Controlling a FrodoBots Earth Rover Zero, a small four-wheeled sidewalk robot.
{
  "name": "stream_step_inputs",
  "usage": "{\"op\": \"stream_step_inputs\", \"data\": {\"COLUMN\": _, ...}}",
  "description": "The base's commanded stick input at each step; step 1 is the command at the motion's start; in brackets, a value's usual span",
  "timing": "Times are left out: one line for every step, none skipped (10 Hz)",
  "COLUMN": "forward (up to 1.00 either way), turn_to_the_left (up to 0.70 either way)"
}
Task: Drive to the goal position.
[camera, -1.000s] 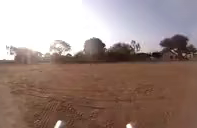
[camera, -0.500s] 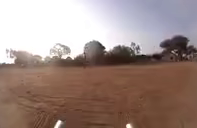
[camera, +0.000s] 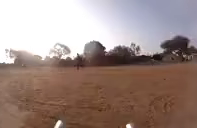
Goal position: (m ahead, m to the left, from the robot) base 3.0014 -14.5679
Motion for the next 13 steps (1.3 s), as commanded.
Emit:
{"op": "stream_step_inputs", "data": {"forward": 0.68, "turn_to_the_left": -0.34}}
{"op": "stream_step_inputs", "data": {"forward": 0.68, "turn_to_the_left": -0.34}}
{"op": "stream_step_inputs", "data": {"forward": 0.68, "turn_to_the_left": -0.34}}
{"op": "stream_step_inputs", "data": {"forward": 0.68, "turn_to_the_left": -0.34}}
{"op": "stream_step_inputs", "data": {"forward": 0.68, "turn_to_the_left": -0.34}}
{"op": "stream_step_inputs", "data": {"forward": 0.68, "turn_to_the_left": -0.34}}
{"op": "stream_step_inputs", "data": {"forward": 0.68, "turn_to_the_left": -0.34}}
{"op": "stream_step_inputs", "data": {"forward": 0.68, "turn_to_the_left": -0.34}}
{"op": "stream_step_inputs", "data": {"forward": 0.68, "turn_to_the_left": -0.34}}
{"op": "stream_step_inputs", "data": {"forward": 0.68, "turn_to_the_left": -0.34}}
{"op": "stream_step_inputs", "data": {"forward": 0.68, "turn_to_the_left": -0.34}}
{"op": "stream_step_inputs", "data": {"forward": 0.68, "turn_to_the_left": -0.34}}
{"op": "stream_step_inputs", "data": {"forward": 0.68, "turn_to_the_left": -0.34}}
